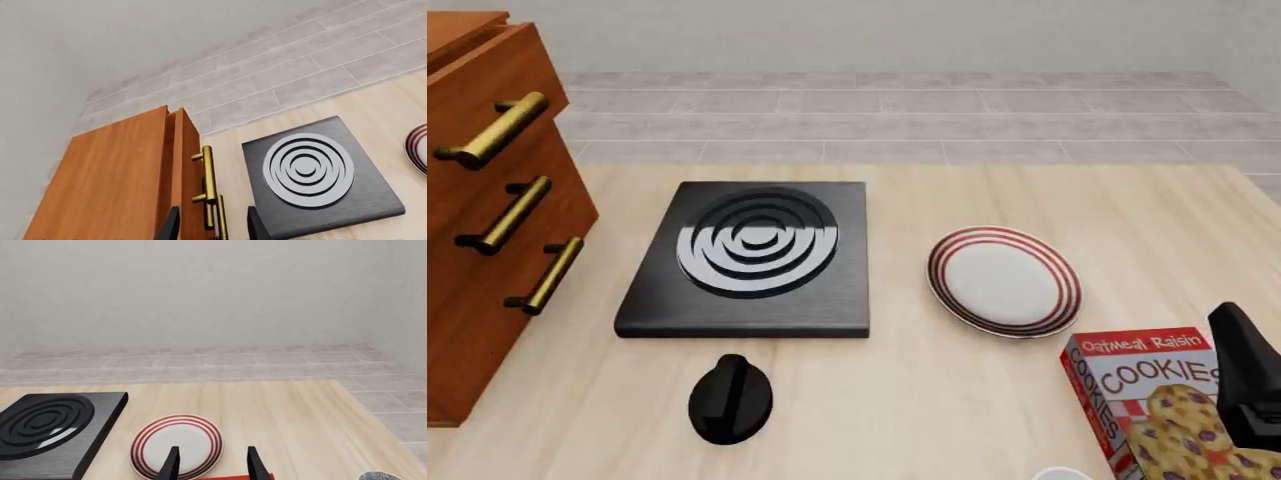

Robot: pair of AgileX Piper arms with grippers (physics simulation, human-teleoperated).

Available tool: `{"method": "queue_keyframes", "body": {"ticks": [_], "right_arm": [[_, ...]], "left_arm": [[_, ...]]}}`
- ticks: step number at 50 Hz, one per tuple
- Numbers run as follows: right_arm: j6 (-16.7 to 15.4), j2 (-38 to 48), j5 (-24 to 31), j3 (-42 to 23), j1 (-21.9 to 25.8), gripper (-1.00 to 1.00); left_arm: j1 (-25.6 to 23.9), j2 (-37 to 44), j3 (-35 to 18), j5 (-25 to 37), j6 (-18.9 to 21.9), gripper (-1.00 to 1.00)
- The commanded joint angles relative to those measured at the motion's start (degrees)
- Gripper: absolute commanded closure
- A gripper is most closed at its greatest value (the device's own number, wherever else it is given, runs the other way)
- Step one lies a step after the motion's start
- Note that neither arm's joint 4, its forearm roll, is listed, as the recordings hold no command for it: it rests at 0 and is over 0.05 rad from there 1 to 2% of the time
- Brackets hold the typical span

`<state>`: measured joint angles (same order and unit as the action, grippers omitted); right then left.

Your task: Pick the akita bowl in the top layer of the wooden cabinet and place it on the plate.

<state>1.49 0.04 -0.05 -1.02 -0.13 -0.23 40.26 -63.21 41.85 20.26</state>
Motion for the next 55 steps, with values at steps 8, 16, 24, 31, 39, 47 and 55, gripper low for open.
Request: {"method": "queue_keyframes", "body": {"ticks": [8,16,24,31,39,47,55], "right_arm": [[-0.1,0.0,0.0,-0.2,0.2,-1.00],[-0.1,0.0,0.1,-0.1,0.2,-1.00],[-0.1,0.0,0.2,-0.1,0.6,-1.00],[0.0,0.0,0.2,-0.1,0.5,-1.00],[0.0,0.0,0.3,-0.2,0.5,-1.00],[0.1,0.0,0.3,-0.3,0.6,-1.00],[0.1,0.0,0.7,-0.3,0.6,-1.00]], "left_arm": [[2.1,4.5,-7.7,6.0,-1.5,-1.00],[2.9,6.7,-10.1,7.6,-2.8,-1.00],[3.7,8.3,-11.5,10.0,-4.0,-1.00],[4.0,10.5,-13.4,11.6,-4.7,-1.00],[5.4,11.6,-11.6,13.4,-3.4,-1.00],[7.7,13.0,-13.5,15.4,-2.3,-1.00],[8.3,13.8,-12.1,15.6,-2.6,-1.00]]}}
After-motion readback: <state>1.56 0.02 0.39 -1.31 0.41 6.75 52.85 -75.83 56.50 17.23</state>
